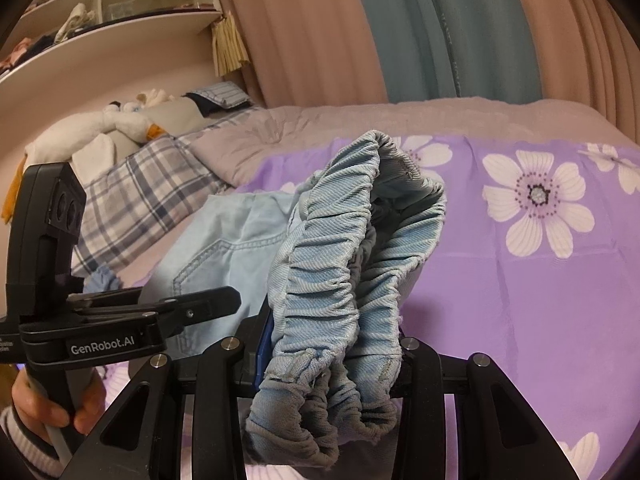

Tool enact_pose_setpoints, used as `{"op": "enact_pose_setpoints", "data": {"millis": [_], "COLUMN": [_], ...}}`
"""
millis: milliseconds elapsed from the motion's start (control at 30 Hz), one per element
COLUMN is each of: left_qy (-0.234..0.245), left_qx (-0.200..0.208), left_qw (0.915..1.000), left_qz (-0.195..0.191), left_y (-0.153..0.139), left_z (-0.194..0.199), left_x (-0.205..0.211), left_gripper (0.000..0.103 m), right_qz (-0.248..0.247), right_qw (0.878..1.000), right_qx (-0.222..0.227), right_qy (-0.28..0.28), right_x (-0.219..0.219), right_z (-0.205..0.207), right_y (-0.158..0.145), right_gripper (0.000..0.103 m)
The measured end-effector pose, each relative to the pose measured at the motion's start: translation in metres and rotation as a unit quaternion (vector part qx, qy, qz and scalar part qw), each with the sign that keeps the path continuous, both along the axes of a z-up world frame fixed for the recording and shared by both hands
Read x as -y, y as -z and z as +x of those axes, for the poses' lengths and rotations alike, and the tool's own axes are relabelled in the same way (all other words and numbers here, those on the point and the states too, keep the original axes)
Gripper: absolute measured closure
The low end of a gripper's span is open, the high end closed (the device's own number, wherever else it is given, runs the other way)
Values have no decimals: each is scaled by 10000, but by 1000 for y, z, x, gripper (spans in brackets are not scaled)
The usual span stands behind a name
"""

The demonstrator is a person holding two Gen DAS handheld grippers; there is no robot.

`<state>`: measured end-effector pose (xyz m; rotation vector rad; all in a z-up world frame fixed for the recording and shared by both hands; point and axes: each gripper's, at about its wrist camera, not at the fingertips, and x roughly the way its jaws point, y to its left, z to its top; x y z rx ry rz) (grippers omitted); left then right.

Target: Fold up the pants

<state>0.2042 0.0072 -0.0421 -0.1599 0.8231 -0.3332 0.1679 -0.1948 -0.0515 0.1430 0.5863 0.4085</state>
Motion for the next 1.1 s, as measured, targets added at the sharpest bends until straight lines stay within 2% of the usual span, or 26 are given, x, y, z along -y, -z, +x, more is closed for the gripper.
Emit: {"op": "enact_pose_setpoints", "data": {"millis": [400,1100], "left_qy": [-30,-123], "left_qx": [-214,-413], "left_qw": [9998,9991], "left_qz": [22,21], "left_y": [25,44], "left_z": [16,30], "left_x": [1,-1], "left_gripper": [59,59], "right_qz": [-84,-169], "right_qw": [9996,9989], "right_qx": [-266,-442], "right_qy": [9,-17], "right_x": [-3,-17], "right_z": [15,31], "right_y": [16,29], "right_gripper": [63,63]}}
